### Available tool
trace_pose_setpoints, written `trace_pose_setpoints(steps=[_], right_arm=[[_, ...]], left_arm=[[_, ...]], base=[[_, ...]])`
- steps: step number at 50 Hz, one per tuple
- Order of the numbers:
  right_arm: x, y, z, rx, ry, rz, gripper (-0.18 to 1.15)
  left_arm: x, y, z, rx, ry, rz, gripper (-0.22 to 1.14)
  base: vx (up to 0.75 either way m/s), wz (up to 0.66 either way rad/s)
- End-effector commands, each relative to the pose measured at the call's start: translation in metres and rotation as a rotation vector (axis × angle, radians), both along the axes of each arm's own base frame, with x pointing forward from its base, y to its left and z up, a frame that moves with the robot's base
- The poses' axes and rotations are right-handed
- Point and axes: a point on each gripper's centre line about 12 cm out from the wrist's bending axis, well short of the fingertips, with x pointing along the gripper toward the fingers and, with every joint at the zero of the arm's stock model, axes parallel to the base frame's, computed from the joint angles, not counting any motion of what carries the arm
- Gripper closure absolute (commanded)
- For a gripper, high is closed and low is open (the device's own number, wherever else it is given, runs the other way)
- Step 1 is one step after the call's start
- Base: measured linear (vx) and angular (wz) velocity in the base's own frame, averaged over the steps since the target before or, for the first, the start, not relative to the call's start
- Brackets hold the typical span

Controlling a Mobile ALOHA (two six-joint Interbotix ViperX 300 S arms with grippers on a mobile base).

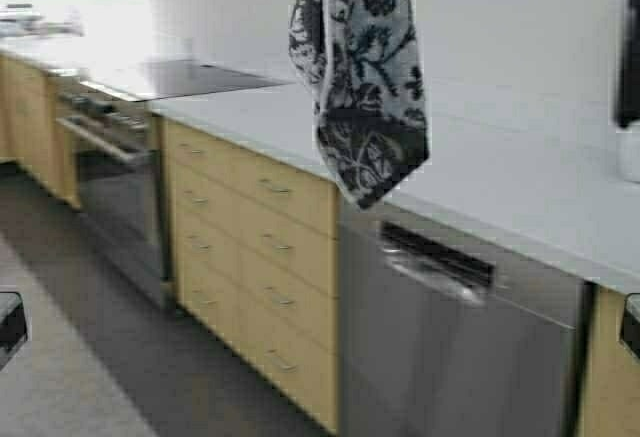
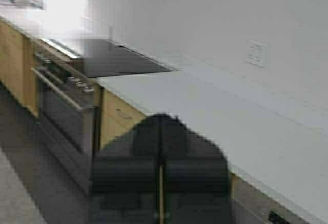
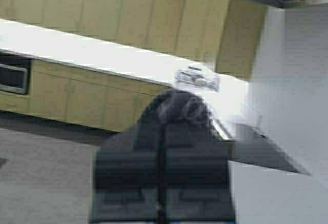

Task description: Get the cloth and wipe up the spill under the wine glass

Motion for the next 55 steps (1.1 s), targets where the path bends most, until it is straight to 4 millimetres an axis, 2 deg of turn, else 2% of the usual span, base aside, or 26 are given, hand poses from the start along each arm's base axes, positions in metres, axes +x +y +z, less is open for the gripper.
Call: trace_pose_setpoints(steps=[1,10,19,31,55], right_arm=[[-0.001,0.0,0.012,0.022,-0.027,0.002,0.92],[0.0,-0.001,0.009,0.025,-0.019,-0.006,0.92],[0.009,-0.011,0.001,0.029,0.011,-0.046,0.92],[0.015,-0.025,0.001,0.039,0.015,-0.092,0.92],[0.014,-0.027,0.002,0.046,0.014,-0.095,0.92]], left_arm=[[0.0,0.0,0.004,0.003,-0.011,0.003,0.89],[0.004,0.0,0.001,0.006,0.012,0.003,0.89],[0.006,0.0,0.0,0.008,0.023,0.004,0.89],[0.006,0.0,0.004,0.0,0.0,0.003,0.89],[0.009,0.0,0.001,0.003,0.012,0.004,0.89]], base=[[-0.13,0.48],[-0.13,0.47],[-0.11,0.42],[-0.09,0.47],[-0.06,0.52]])
